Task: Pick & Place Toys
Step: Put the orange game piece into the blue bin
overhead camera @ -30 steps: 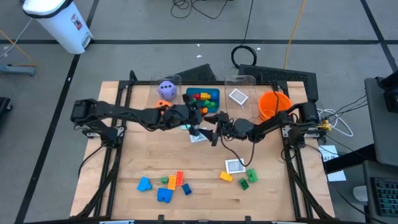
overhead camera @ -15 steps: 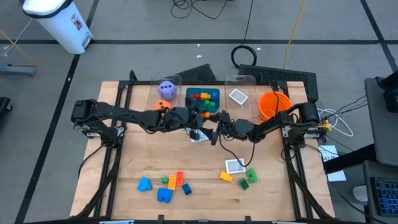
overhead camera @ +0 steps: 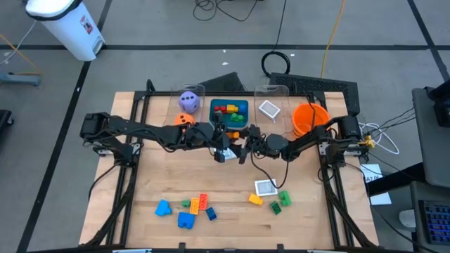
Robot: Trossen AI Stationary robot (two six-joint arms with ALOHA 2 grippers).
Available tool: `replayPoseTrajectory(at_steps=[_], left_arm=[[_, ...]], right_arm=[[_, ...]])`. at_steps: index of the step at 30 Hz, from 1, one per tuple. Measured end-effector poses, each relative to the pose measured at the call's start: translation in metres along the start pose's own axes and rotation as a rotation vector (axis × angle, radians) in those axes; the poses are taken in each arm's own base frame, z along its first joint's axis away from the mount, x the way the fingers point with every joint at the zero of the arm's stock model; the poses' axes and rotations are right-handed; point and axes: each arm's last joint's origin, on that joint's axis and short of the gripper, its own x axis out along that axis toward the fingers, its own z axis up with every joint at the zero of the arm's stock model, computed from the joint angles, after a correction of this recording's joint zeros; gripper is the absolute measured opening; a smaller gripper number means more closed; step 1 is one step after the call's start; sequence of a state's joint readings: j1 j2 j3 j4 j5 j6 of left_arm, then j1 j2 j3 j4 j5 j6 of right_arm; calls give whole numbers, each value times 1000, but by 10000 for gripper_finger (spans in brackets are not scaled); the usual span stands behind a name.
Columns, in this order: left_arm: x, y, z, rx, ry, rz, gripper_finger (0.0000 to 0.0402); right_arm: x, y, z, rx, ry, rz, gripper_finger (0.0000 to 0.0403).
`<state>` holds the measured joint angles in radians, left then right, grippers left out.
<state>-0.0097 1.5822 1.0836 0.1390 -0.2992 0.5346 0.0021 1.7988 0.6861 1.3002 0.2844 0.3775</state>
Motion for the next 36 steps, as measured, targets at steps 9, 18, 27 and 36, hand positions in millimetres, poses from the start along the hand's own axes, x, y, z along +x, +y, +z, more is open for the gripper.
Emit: replayPoseTrajectory(at_steps=[9, 18, 27, 36], left_arm=[[0, 1, 3, -14, -30, 5, 121], [0, 0, 3, -12, -40, -16, 137], [-1, 1, 4, -18, -51, -24, 140], [0, 1, 3, -30, -41, -16, 176]], right_arm=[[0, 1, 1, 11, -9, 6, 258], [0, 0, 0, 32, 0, -6, 179], [0, -1, -1, -2, 3, -7, 132], [0, -1, 0, -38, 0, -7, 93]])
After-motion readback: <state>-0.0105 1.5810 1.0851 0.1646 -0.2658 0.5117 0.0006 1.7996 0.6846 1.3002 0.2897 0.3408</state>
